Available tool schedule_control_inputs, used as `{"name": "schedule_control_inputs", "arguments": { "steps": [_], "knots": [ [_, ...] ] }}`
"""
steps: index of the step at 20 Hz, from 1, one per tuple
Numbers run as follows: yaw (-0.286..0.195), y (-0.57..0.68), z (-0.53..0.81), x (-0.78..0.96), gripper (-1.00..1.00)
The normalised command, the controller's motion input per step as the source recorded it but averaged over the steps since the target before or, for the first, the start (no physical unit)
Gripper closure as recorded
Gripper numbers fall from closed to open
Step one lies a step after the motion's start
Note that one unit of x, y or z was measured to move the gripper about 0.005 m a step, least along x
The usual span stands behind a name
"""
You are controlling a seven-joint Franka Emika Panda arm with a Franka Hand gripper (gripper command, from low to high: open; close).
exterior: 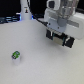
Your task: Open the kcup holder, insert the kcup into the holder, and close the kcup holder
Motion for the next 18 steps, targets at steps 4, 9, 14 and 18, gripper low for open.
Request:
{"name": "schedule_control_inputs", "arguments": {
  "steps": [4,9,14,18],
  "knots": [
    [-0.082,-0.08,0.28,0.46,-1.0],
    [-0.13,-0.27,0.37,0.27,-1.0],
    [-0.216,-0.5,0.34,0.04,-1.0],
    [-0.265,-0.52,0.27,0.0,-1.0]
  ]
}}
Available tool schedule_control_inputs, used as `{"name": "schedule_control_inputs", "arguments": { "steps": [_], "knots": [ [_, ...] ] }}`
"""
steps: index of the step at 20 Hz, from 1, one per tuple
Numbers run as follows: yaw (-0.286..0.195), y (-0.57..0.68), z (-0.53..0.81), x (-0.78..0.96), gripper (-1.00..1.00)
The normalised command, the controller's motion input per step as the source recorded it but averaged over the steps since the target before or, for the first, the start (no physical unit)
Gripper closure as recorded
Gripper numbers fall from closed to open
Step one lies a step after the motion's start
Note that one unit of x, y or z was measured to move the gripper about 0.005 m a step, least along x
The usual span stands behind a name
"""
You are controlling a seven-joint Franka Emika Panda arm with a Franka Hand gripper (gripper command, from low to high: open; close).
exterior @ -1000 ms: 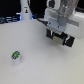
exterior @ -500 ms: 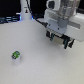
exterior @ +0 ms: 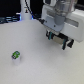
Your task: Open the kcup holder, insert the kcup into the holder, and close the kcup holder
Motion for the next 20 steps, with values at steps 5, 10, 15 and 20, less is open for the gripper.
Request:
{"name": "schedule_control_inputs", "arguments": {
  "steps": [5,10,15,20],
  "knots": [
    [-0.29,-0.43,0.17,0.0,-1.0],
    [-0.29,-0.43,0.08,-0.03,-1.0],
    [-0.281,-0.46,0.06,-0.06,-1.0],
    [-0.269,-0.48,0.02,-0.15,-1.0]
  ]
}}
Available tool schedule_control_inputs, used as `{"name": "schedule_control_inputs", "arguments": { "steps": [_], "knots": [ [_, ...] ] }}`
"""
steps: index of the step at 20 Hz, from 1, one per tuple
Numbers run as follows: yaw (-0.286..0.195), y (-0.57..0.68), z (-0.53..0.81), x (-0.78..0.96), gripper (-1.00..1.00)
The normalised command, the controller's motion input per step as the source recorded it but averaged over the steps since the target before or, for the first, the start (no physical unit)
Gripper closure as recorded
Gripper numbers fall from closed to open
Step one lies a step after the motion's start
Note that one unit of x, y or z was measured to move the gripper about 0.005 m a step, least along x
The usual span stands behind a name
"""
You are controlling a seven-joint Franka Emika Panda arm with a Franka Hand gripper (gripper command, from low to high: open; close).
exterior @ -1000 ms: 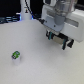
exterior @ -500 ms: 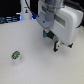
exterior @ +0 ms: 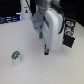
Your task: Open the kcup holder, insert the kcup into the holder, and close the kcup holder
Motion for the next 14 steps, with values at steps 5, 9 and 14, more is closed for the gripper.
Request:
{"name": "schedule_control_inputs", "arguments": {
  "steps": [5,9,14],
  "knots": [
    [-0.257,-0.49,0.0,-0.25,-1.0],
    [-0.253,-0.5,0.0,-0.31,-1.0],
    [-0.25,-0.51,-0.01,-0.32,-1.0]
  ]
}}
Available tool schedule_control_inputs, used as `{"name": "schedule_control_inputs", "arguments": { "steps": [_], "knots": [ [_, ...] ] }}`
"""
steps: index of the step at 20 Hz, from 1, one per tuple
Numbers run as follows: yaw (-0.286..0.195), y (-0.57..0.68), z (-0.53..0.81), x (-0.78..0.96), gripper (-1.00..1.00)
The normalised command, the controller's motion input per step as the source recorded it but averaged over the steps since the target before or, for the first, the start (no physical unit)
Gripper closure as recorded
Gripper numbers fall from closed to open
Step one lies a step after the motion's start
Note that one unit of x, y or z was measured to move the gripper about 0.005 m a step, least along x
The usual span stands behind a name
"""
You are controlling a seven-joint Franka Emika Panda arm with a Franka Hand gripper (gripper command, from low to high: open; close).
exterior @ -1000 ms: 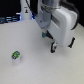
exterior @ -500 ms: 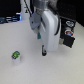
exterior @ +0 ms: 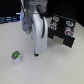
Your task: Open the kcup holder, insert the kcup into the holder, and close the kcup holder
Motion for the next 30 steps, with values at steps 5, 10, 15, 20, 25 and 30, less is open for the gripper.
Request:
{"name": "schedule_control_inputs", "arguments": {
  "steps": [5,10,15,20,25,30],
  "knots": [
    [-0.251,-0.51,-0.07,-0.3,-1.0],
    [-0.251,-0.55,-0.19,-0.25,-1.0],
    [-0.249,-0.56,-0.24,-0.18,-1.0],
    [-0.26,-0.56,-0.32,0.0,-1.0],
    [-0.236,-0.25,-0.33,0.15,-1.0],
    [-0.178,0.02,-0.25,0.05,-1.0]
  ]
}}
